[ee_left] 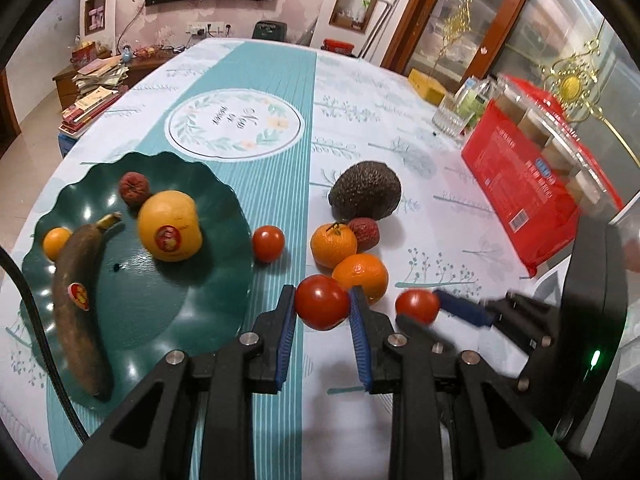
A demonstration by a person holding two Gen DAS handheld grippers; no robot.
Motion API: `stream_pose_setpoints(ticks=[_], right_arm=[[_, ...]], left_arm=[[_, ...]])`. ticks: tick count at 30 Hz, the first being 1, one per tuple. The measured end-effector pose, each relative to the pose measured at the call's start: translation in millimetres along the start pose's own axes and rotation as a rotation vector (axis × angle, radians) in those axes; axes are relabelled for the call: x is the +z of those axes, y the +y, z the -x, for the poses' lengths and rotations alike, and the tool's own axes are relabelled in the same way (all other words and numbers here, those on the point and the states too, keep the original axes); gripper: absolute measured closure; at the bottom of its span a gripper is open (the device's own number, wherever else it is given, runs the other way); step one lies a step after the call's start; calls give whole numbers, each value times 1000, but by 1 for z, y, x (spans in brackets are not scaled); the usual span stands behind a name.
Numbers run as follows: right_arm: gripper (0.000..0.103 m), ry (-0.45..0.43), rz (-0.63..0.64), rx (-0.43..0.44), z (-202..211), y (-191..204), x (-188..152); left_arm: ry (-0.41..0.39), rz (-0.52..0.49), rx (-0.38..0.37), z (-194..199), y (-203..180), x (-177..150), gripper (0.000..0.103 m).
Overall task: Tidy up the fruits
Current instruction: 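Grasp a cherry tomato with the left tool while the right tool grasps another tomato, then carry both cherry tomatoes onto the green plate and open both tools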
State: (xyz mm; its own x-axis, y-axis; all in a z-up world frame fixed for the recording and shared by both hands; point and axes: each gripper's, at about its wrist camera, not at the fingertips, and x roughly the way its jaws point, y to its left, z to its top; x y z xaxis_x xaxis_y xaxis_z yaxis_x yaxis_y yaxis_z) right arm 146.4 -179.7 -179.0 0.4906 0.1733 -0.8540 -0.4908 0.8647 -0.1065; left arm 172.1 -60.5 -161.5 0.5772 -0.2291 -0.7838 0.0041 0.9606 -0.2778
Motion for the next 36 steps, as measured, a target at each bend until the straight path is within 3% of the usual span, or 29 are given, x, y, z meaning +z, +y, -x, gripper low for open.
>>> stream_pose_setpoints(ticks=[15,24,36], right_arm=[[69,76,46,96,33,82,-31],[69,51,-19,116,46,114,-26],[69,-15,-129,116,54,166,2]], left_arm=[[-62,85,1,67,44,-28,78],[-15,93,52,89,88,-44,78],[5,30,63,114,157,-29,78]])
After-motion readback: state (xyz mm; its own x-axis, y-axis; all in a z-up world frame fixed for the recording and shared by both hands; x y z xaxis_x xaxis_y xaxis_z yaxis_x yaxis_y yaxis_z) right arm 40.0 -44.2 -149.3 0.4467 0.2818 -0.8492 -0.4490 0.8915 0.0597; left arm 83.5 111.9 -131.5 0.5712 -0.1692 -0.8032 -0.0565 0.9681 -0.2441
